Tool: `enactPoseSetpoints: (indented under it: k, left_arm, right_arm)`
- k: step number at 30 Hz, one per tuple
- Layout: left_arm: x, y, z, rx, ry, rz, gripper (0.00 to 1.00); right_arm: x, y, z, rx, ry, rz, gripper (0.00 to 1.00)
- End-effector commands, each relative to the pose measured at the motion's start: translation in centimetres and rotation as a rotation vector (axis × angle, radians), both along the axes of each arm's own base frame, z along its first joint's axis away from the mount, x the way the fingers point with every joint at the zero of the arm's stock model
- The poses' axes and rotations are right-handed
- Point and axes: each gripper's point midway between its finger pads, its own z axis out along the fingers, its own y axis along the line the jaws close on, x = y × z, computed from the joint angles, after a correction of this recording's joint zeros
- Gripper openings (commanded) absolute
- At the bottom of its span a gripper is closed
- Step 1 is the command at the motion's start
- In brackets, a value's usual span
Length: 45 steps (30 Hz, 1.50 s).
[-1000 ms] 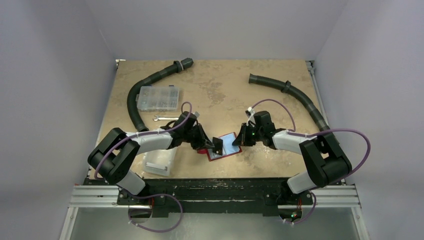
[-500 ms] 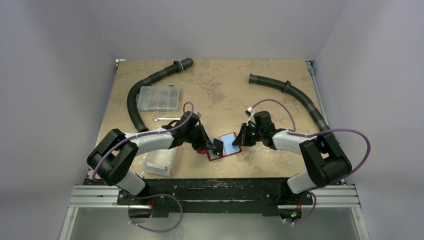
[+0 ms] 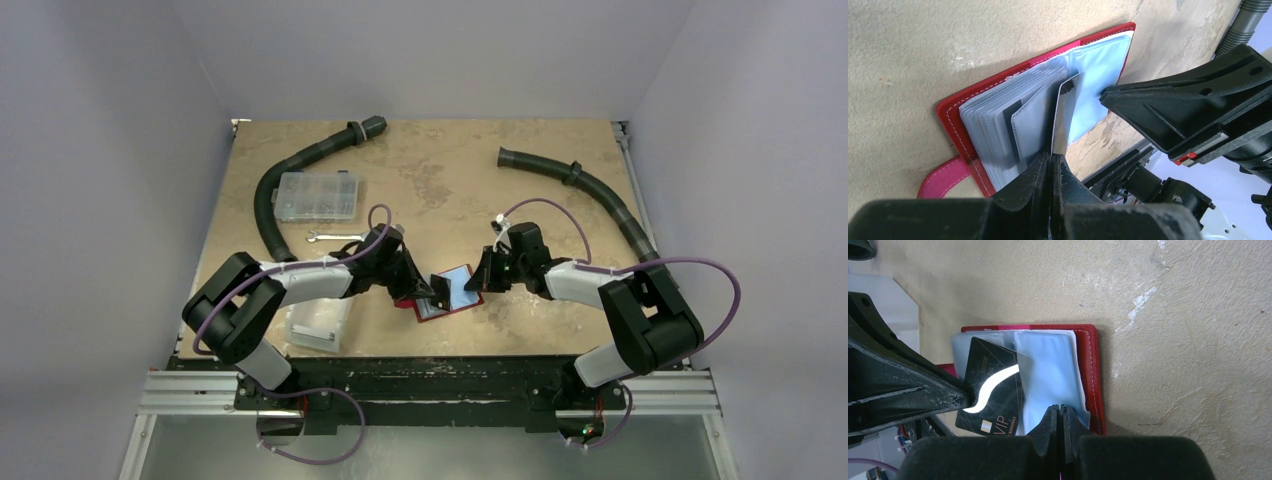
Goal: Put the credit cards into the card holder
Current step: Insert the credit card into the card holder.
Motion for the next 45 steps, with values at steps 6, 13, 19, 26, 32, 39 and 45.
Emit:
enactPoseSetpoints:
  k: [6,13,19,26,32,39,45]
  left_arm:
    - [1.7,-0.1,0.2,-0.06,-0.08,0.142,0.0]
    - [1.3,-0.5,-0.3,-0.069,-0.073,0.188,0.0]
    - [0.9,-1.2,-0.5,-0.095,-0.066,0.199,0.0]
    - [0.5,-1.9,-0.7,-0.123,-0.06,0.204,0.0]
    - [-0.2,-2.5,-1.1,-0.118,-0.081,0.228,0.0]
    - [0.2,-1.9,-1.9,-0.078,-0.133,0.262,0.0]
    - [-0.1,-2.3,-2.8,-0.058,-0.12,0.221,0.0]
  right_arm:
    - [-0.1,-0.7,-0.7,-0.036,-0.008,-0.014,0.0]
    - [-0.3,-0.7,-0.8,-0.033,0.0,-0.011,0.0]
    - [-0.3,-0.7,-0.8,-0.031,0.003,-0.01,0.0]
    - [-0.6,-0.5,-0.9,-0.02,0.012,-0.006,0.0]
    - [-0.7,-0.1,-0.2,0.0,0.025,0.004,0.0]
    - [1.3,-2.2,2.0,-0.103,-0.019,-0.059,0.22]
    - [1.8,-3.2,1.8,-0.129,-0.018,-0.064,0.32]
